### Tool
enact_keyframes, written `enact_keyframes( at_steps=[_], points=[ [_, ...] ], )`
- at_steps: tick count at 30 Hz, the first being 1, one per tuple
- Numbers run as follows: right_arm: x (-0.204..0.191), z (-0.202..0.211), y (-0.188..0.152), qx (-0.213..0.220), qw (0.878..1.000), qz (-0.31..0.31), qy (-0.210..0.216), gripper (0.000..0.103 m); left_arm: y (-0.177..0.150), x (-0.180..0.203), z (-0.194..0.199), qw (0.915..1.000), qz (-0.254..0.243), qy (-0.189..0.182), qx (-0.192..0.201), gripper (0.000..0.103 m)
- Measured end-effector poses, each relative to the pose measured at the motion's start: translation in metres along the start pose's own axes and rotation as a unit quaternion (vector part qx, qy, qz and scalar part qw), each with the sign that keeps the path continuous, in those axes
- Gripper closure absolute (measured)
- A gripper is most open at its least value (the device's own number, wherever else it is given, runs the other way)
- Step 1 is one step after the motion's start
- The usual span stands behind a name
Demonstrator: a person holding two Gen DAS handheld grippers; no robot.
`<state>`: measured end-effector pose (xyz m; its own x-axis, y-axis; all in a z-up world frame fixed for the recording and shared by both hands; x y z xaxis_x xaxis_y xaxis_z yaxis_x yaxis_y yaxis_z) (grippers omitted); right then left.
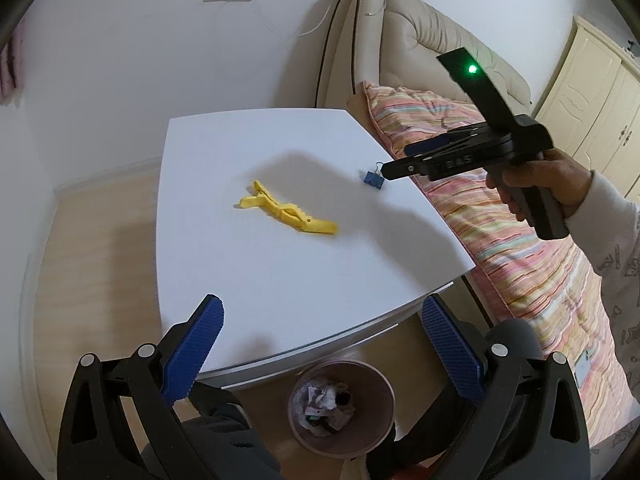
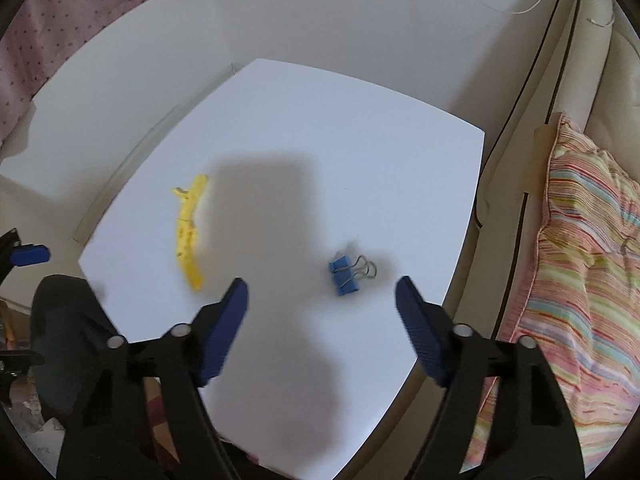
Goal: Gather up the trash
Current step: 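Reach the right gripper to the blue binder clip and close on it, then reach the left gripper to the yellow clip and close on it while the right holds the blue clip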
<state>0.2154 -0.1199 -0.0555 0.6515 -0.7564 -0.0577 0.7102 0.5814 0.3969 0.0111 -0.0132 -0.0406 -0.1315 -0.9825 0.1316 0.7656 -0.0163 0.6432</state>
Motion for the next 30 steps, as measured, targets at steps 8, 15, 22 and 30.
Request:
enact_keyframes(
  at_steps=[8,15,22,30],
  points=[
    [0.013,-0.025,0.005,-0.014,1.000,-0.014,0.002,0.062,-0.003,-0.006,-0.008,0.9999,0.009,-0.002,-0.008,0.008],
    [0.017,-0.031,0.006,-0.016,1.000,-0.021,0.008,0.076,-0.004,-0.008,-0.010,0.9999,0.010,-0.003,-0.012,0.008],
    [0.019,-0.031,0.004,-0.013,1.000,-0.025,0.008,0.095,-0.003,-0.007,-0.010,0.9999,0.008,-0.001,-0.014,0.008],
    [0.024,-0.025,0.004,0.001,0.999,-0.039,0.018,0.102,0.004,-0.005,-0.014,0.9998,0.004,0.006,-0.016,0.008]
  ],
)
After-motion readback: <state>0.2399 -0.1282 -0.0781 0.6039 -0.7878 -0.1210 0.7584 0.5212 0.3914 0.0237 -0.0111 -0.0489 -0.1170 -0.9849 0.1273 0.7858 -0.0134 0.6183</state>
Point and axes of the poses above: each gripper's, at about its wrist camera, not at the fingertips, and z roughly against the way its jaws point, x to its right, y to its top, the point moved 3 cm from there along -z, roughly the way its jaws point, and after that the axes turned 8 degrees about -z, right-handed, at the moved point
